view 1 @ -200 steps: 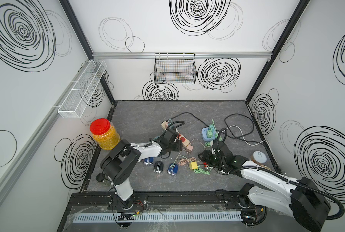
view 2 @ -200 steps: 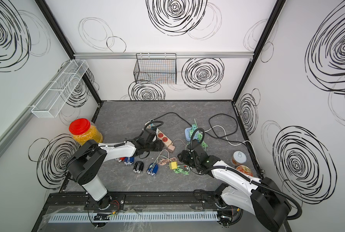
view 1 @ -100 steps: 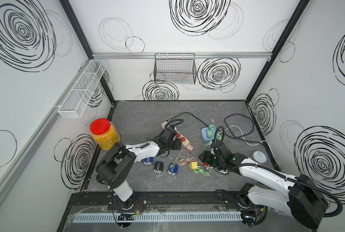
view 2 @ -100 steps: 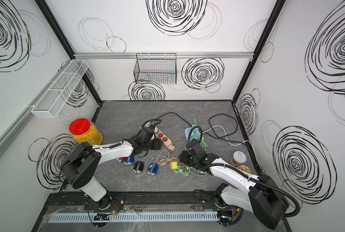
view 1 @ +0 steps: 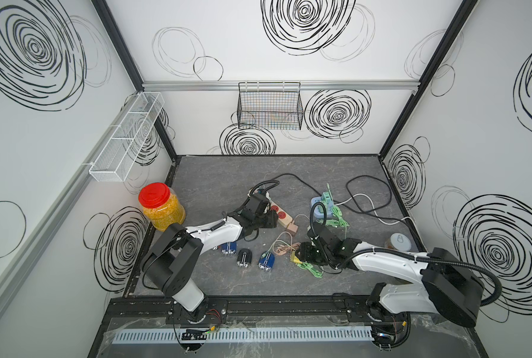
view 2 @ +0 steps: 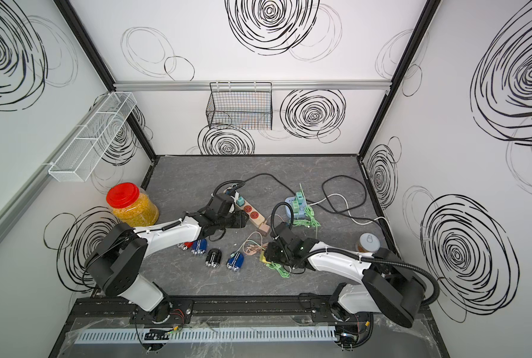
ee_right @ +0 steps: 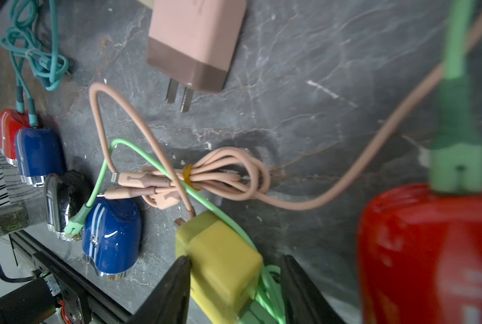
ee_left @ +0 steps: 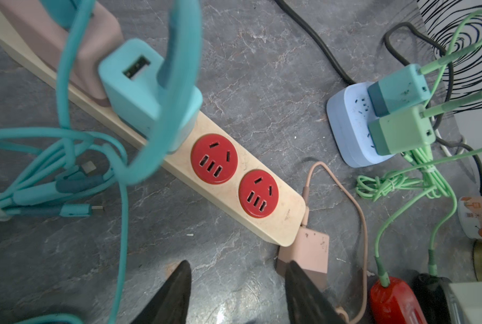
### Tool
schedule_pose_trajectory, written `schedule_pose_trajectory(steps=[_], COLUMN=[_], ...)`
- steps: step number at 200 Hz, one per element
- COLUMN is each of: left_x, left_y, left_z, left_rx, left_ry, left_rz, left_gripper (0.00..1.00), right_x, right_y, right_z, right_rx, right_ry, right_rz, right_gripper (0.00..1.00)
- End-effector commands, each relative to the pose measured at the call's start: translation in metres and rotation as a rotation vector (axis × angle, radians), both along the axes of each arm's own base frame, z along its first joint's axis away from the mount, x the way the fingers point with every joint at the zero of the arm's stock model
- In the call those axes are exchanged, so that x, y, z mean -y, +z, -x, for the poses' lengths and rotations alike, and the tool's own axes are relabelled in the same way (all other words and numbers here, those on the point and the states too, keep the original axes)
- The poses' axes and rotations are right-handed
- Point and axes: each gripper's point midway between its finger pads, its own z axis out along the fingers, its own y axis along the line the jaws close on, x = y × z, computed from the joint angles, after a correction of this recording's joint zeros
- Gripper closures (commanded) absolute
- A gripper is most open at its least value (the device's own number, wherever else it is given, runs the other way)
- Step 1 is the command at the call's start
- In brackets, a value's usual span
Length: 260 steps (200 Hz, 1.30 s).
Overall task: Unplug the electric shaver
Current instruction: Move the plug to the center of the board.
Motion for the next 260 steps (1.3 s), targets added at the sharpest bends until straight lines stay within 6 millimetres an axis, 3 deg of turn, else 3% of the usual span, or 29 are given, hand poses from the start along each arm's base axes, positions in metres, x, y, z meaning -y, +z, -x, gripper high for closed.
schedule_pose_trajectory(steps=[1, 81, 164, 219, 260], left_x=[-0.007, -0.017, -0.034, -0.060, -0.086], left_y=[0.012, 0.019, 0.035, 0.054, 0.060], left_z=[-0.004, -0.004, -0.016, -0.027, -0.019], left_rx=[0.037, 0.046, 0.082, 0.129, 0.159], left_ry=[0.014, 0.029, 0.078, 0.163, 0.256], left_rz=[0.001, 0.003, 0.018, 0.007, -0.035], left_gripper=[0.43, 0.42, 0.42, 0.44, 0.56], right_x=[-0.022, -0.061, -0.011, -0.009, -0.030], right_y=[0.005, 0.008, 0.052, 0.085, 0.108], right_z=[-0.004, -0.014, -0.037, -0.063, -0.083], right_rx=[0.001, -0.001, 0.119, 0.229, 0.290], right_ry=[0.017, 0.087, 0.005, 0.011, 0.041], right_rz=[-0.043, -0.075, -0.024, 0.036, 0.030], right_gripper=[0.46, 0.48, 0.40, 0.44, 0.49])
